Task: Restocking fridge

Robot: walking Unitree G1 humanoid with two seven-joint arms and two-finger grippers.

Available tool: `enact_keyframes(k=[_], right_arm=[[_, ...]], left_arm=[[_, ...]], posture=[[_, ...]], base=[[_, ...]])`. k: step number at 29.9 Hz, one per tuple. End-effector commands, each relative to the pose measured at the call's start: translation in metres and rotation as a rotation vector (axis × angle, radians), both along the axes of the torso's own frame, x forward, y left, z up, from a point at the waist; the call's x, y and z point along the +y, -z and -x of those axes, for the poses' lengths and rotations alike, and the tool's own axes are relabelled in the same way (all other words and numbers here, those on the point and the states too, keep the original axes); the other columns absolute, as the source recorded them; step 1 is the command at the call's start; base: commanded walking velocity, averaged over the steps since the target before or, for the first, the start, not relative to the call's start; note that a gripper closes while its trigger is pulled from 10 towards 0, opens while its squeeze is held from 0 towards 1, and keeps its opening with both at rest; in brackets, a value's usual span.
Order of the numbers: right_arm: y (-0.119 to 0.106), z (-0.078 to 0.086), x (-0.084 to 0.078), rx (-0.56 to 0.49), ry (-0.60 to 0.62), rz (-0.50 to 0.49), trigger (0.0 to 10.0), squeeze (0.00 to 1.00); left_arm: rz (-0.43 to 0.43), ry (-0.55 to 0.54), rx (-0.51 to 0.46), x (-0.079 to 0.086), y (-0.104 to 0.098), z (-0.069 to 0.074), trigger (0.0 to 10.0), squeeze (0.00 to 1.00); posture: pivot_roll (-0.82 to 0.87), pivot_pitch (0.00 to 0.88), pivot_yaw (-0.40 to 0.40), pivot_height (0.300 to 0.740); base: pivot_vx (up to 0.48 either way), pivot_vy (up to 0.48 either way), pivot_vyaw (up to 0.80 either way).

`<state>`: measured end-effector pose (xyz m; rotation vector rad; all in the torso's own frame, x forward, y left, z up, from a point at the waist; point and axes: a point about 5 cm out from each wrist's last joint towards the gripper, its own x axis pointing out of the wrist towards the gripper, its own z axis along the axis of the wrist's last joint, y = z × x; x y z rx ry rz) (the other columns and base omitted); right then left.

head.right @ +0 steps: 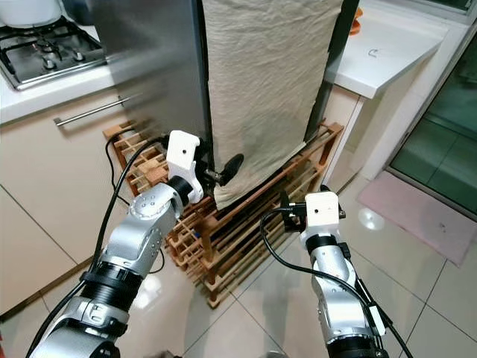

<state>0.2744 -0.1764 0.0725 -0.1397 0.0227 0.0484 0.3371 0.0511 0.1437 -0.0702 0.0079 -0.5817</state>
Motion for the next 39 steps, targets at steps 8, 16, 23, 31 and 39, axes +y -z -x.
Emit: enact_keyframes(k=[8,16,23,31,39], right_arm=[[-0.005,0.008,0.004,-0.024,-0.063,-0.022,10.0,0.0],[0.003,0.016,0.002,0.012,-0.086,-0.022,10.0,0.0],[0.002,0.014,0.007,0.011,-0.097,-0.031,10.0,0.0],[0.002,0.014,0.007,0.012,-0.102,-0.029,10.0,0.0],[0.001,0.015,0.007,0.013,-0.102,-0.025,10.0,0.0]], left_arm=[[-0.024,-0.013,-0.069,-0.006,-0.018,-0.014,10.0,0.0],[-0.021,-0.046,-0.083,0.003,-0.019,-0.019,10.0,0.0],[-0.012,-0.054,-0.095,0.003,-0.024,-0.021,10.0,0.0],[-0.019,-0.125,-0.074,0.003,-0.021,-0.028,10.0,0.0],[0.099,-0.089,0.022,-0.009,-0.022,-0.029,10.0,0.0]], posture=[[-0.12,0.0,0.019,0.73],[-0.12,0.0,0.019,0.73],[-0.12,0.0,0.019,0.73],[-0.12,0.0,0.018,0.73],[-0.12,0.0,0.015,0.73]], base=[[0.0,0.0,0.0],[0.0,0.0,0.0],[0.0,0.0,0.0],[0.0,0.0,0.0],[0.0,0.0,0.0]])
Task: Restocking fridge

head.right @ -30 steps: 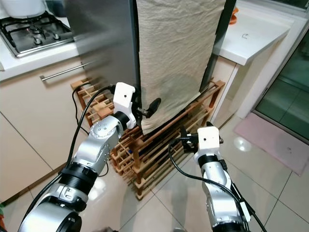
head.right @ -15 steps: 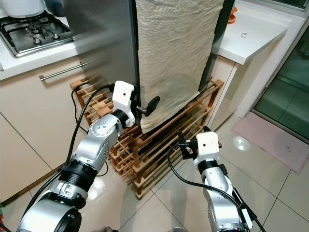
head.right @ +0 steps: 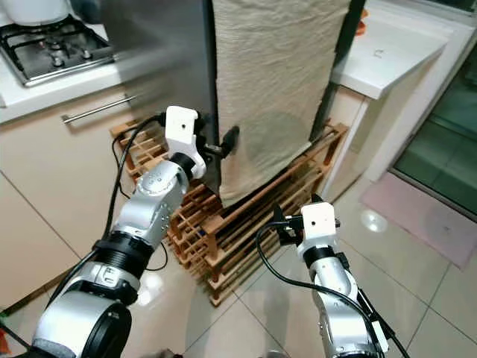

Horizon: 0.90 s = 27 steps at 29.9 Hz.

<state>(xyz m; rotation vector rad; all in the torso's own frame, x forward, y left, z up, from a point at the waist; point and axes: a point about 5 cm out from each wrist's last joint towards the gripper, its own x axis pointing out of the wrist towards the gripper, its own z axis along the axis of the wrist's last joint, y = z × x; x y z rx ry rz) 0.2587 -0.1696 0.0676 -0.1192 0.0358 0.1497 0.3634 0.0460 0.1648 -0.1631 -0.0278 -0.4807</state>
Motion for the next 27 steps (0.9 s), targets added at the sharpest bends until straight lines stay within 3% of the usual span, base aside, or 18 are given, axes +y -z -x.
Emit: enact_keyframes(k=[1,8,16,27], right_arm=[[-0.003,-0.001,0.0,-0.007,-0.003,-0.004,10.0,0.0],[-0.003,0.0,-0.001,-0.005,-0.001,-0.001,10.0,0.0],[0.0,0.0,0.0,0.002,0.001,0.002,10.0,0.0],[0.002,-0.001,0.0,0.01,-0.004,0.006,10.0,0.0]], left_arm=[[-0.001,0.023,0.022,-0.006,-0.001,-0.002,10.0,0.0],[-0.005,0.059,-0.017,-0.012,-0.009,0.001,10.0,0.0],[-0.143,0.025,-0.09,0.003,-0.001,0.011,10.0,0.0],[-0.153,0.01,-0.064,0.021,0.007,0.019,10.0,0.0]], posture=[[-0.12,0.0,0.015,0.73],[-0.12,0.0,0.019,0.73],[-0.12,0.0,0.019,0.73],[-0.1,0.0,0.016,0.73]], base=[[0.0,0.0,0.0],[0.0,0.0,0.0],[0.0,0.0,0.0],[0.0,0.0,0.0]])
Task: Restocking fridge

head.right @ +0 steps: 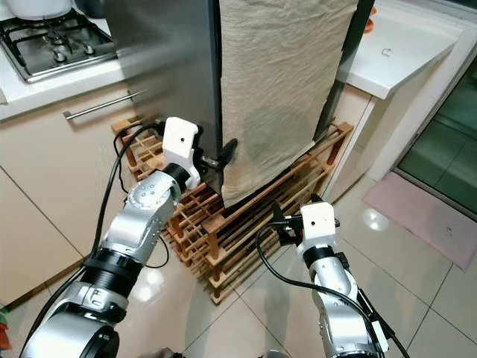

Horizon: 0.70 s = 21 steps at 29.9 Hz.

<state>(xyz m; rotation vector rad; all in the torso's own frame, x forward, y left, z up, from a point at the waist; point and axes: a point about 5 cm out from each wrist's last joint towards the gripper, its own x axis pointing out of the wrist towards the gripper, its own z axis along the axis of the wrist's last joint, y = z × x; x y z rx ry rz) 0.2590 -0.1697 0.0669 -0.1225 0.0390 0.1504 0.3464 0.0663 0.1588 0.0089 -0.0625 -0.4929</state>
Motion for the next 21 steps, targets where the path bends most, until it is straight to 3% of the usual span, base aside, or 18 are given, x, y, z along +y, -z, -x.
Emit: enact_keyframes(k=[1,7,21], right_arm=[[0.002,-0.001,0.0,0.008,-0.006,0.002,10.0,0.0],[0.002,-0.002,0.0,0.006,-0.009,0.004,10.0,0.0],[0.003,-0.001,-0.004,0.01,0.0,0.01,10.0,0.0]], left_arm=[[0.017,0.005,0.019,-0.001,0.001,0.003,10.0,0.0],[0.055,0.046,0.024,-0.011,-0.006,0.004,10.0,0.0],[0.07,0.088,0.046,-0.013,-0.008,0.011,10.0,0.0]], posture=[[-0.1,0.0,0.016,0.73],[-0.11,0.0,0.018,0.73],[-0.1,0.0,0.017,0.73]], base=[[0.0,0.0,0.0],[0.0,0.0,0.0],[0.0,0.0,0.0]])
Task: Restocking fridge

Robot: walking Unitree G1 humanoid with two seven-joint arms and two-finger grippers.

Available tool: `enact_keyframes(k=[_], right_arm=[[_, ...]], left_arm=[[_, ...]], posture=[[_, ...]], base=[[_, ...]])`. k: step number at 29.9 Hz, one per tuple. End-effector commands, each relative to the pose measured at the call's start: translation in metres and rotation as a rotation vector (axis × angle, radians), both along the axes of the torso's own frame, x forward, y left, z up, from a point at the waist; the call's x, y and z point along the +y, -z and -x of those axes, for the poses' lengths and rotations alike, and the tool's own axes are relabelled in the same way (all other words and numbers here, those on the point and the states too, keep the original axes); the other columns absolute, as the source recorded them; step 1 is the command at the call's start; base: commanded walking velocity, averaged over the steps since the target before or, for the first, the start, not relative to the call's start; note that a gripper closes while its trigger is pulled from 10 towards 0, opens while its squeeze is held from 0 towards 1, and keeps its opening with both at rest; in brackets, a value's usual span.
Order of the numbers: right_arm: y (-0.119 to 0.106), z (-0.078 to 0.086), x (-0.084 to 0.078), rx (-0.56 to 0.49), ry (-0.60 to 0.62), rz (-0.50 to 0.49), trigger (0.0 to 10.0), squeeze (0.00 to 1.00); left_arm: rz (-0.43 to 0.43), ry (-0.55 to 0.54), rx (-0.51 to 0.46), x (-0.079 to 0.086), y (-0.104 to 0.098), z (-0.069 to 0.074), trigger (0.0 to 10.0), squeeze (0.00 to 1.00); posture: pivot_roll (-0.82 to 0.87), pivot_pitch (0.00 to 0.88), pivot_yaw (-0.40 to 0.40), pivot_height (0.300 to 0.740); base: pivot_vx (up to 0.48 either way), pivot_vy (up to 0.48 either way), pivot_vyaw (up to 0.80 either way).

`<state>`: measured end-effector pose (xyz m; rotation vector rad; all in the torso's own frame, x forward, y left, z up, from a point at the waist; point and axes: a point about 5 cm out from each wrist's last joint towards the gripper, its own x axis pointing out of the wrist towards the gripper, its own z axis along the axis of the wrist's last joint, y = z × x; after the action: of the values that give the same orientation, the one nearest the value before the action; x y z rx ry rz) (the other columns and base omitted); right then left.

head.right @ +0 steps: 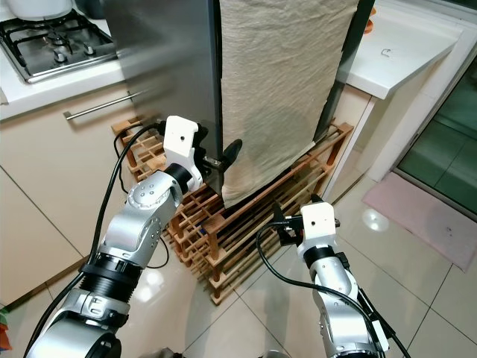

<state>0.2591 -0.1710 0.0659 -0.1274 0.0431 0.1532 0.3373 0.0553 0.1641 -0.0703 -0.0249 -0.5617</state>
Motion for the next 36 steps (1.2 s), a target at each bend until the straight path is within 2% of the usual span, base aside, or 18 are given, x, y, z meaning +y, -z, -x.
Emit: enact_keyframes(k=[1,18,24,30,36], right_arm=[[0.002,0.0,-0.002,0.007,0.001,0.004,10.0,0.0],[0.003,-0.002,-0.003,0.009,0.0,0.008,10.0,0.0],[0.003,-0.002,-0.003,0.008,0.0,0.009,10.0,0.0],[0.002,-0.002,-0.003,0.007,0.003,0.01,10.0,0.0],[0.002,-0.002,-0.004,0.007,0.006,0.012,10.0,0.0]], left_arm=[[0.014,0.028,-0.006,-0.003,-0.005,0.004,10.0,0.0],[0.048,0.104,0.026,-0.014,-0.01,0.009,10.0,0.0],[0.044,0.116,0.021,-0.018,-0.013,0.005,10.0,0.0],[0.009,0.073,-0.024,-0.02,-0.019,-0.006,10.0,0.0],[0.01,0.072,-0.034,-0.022,-0.021,-0.008,10.0,0.0]], posture=[[-0.1,0.0,0.018,0.73],[-0.1,0.0,0.014,0.73],[-0.11,0.0,0.016,0.73],[-0.12,0.0,0.018,0.73],[-0.12,0.0,0.016,0.73]], base=[[0.0,0.0,0.0],[0.0,0.0,0.0],[0.0,0.0,0.0],[0.0,0.0,0.0],[0.0,0.0,0.0]])
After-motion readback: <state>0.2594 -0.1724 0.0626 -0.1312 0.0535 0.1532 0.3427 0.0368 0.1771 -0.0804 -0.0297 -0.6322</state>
